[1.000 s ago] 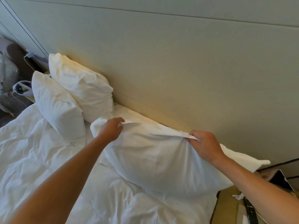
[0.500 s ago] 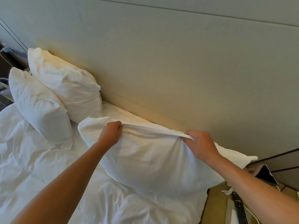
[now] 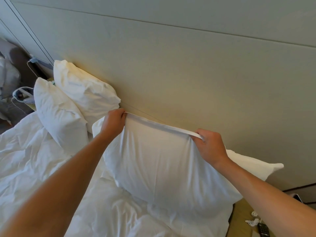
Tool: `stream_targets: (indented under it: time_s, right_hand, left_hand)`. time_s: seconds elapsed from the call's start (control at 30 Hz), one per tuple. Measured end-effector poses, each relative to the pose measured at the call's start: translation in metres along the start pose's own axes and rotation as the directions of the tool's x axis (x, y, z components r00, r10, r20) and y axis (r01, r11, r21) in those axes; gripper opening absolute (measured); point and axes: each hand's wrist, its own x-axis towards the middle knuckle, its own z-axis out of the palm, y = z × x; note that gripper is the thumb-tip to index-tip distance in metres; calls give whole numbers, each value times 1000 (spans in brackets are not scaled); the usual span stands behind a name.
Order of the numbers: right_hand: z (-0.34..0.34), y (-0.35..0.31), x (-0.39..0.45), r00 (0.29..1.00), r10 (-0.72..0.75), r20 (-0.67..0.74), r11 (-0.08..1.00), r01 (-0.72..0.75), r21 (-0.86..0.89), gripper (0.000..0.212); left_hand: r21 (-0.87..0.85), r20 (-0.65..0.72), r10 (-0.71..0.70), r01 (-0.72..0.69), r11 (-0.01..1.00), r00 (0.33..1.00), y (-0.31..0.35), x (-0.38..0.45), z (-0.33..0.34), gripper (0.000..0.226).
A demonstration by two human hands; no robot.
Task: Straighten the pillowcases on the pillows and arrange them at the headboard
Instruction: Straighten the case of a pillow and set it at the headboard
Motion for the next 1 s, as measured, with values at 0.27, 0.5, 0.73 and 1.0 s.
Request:
stream_targets:
  time_s: [0.27, 0.5, 0.73, 1.0]
  right_hand:
    - [6, 0, 66, 981, 81, -178, 997, -80, 18, 43]
    - [42, 50, 67, 998, 62, 15, 880, -48, -473, 32]
    - [62, 111, 31, 951, 55, 305, 791, 144, -594, 61]
    - [48, 138, 20, 938, 41, 344, 800, 175, -574, 67]
  left_hand:
    - [-97, -164, -86, 71, 993, 983, 33, 74, 7, 27]
    - [-112, 362, -254, 312, 944, 897, 52, -4, 145, 80]
    - [-131, 470, -260, 358, 924, 843, 66, -77, 218, 79]
    - [-144, 476, -265, 371, 917, 839, 115, -107, 232, 69]
